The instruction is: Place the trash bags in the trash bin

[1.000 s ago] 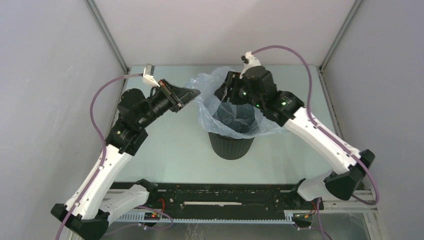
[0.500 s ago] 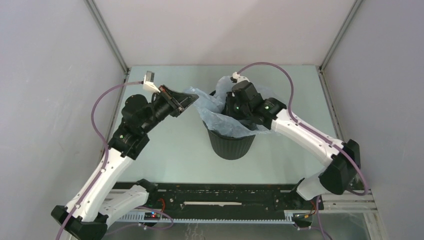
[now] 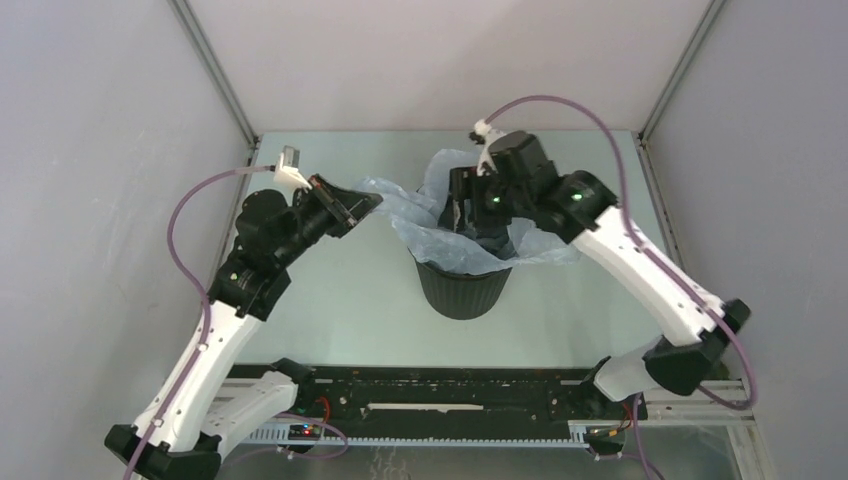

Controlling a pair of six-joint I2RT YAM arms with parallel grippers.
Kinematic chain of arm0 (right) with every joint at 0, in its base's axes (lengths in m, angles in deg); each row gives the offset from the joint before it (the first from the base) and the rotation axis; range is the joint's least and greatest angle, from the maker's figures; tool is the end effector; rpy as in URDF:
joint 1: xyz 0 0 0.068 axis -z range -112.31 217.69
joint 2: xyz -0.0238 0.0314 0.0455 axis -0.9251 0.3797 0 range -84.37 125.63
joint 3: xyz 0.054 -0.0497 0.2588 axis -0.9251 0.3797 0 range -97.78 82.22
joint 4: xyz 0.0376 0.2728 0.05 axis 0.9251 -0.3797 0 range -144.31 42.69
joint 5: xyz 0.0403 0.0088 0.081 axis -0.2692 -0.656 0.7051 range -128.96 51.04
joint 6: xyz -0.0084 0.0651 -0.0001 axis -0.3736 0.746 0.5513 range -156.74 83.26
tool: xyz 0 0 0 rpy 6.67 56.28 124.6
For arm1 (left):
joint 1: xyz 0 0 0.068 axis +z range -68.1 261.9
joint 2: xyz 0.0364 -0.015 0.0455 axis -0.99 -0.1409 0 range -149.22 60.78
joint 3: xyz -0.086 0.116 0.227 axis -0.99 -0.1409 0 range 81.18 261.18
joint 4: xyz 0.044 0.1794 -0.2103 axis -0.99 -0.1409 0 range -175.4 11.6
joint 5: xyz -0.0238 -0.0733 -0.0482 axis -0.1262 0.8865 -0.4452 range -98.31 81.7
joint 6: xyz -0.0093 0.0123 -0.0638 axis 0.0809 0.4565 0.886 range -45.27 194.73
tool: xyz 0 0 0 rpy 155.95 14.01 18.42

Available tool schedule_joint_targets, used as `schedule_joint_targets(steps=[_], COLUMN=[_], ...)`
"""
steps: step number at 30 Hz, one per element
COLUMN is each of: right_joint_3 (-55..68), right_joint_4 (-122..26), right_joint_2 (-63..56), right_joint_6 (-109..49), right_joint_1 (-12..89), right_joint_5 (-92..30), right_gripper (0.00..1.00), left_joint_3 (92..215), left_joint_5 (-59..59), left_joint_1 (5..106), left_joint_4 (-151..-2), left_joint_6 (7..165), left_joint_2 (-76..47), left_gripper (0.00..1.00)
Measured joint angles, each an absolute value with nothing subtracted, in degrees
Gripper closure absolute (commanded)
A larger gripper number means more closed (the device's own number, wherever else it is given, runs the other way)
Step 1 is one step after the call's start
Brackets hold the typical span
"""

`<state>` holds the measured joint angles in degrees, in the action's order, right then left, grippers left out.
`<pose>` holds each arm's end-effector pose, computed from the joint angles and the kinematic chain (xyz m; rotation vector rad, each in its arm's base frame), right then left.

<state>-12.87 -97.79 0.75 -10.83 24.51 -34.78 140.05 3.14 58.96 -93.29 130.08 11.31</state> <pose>0.2479 0.2378 0.3960 -0.3966 2.3457 0.6932 0.2044 -0.0976 0.4017 -0.3456 1.7770 -1.1741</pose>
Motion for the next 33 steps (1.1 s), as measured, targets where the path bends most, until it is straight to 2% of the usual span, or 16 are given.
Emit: schedule_joint_targets(steps=[4, 8, 13, 14, 23, 26, 28, 30, 33], right_joint_3=[-21.2, -27.5, -31.8, -31.8, -26.0, -22.5, -18.7, -14.5, -6.8], right_joint_4=[-102.7, -106.6, -111.8, -112.8, -120.1, -120.3, -120.2, -119.1, -115.7], right_joint_2=[-3.9, -7.4, -11.5, -12.7, -24.0, -26.1, -27.3, -28.4, -30.8], right_joint_6=[-10.9, -10.9, -10.6, -10.7, -11.9, -11.1, -9.8, -7.7, -3.7], right_joint_1=[24.6, 25.7, 30.7, 32.2, 47.7, 49.8, 50.1, 50.2, 50.1], right_joint_5=[-34.0, -33.8, -33.3, -33.3, -35.2, -34.1, -32.6, -30.2, -26.1], right_gripper=[0.16, 0.15, 0.12, 0.12, 0.12, 0.1, 0.01, 0.0, 0.02], left_joint_3=[140.1, 140.1, 141.6, 142.4, 153.1, 154.9, 155.1, 155.0, 155.0], left_joint_5=[5.1, 6.2, 6.9, 6.9, 5.3, 5.1, 5.2, 5.5, 5.7], left_joint_1=[59.0, 59.0, 59.2, 59.5, 60.5, 60.7, 60.7, 60.7, 60.7], left_joint_4=[-97.0, -99.0, -105.5, -107.3, -115.2, -115.4, -115.5, -115.5, -115.5], left_joint_6=[127.3, 126.1, 126.0, 126.0, 125.3, 125.3, 125.6, 126.1, 126.2], left_joint_2=[12.6, 14.5, 14.0, 13.4, 7.7, 5.8, 4.5, 3.6, 3.5], left_gripper=[0.75, 0.49, 0.04, 0.01, 0.01, 0.17, 0.31, 0.36, 0.38])
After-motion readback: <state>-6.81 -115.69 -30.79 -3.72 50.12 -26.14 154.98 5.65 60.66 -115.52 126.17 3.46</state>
